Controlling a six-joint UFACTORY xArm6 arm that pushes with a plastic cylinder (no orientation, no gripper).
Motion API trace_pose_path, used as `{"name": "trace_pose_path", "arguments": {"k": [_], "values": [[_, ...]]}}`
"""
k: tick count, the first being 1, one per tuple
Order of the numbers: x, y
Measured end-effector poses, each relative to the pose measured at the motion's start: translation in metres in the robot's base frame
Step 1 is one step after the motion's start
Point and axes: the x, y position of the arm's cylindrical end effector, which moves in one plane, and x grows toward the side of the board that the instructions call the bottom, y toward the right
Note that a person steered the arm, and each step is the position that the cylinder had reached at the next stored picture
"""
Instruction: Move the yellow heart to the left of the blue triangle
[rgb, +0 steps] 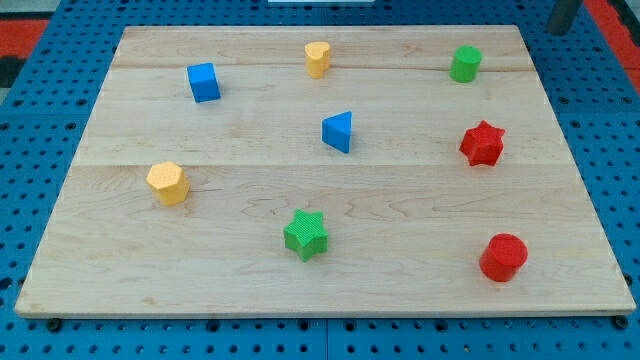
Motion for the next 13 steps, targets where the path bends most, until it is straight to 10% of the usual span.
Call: {"name": "trace_pose_path", "arguments": {"k": [5, 6, 8, 10, 13], "values": [[0.145, -0.129], [0.128, -0.246], [0.017, -0.265], [0.081, -0.366], [0.139, -0.349]]}}
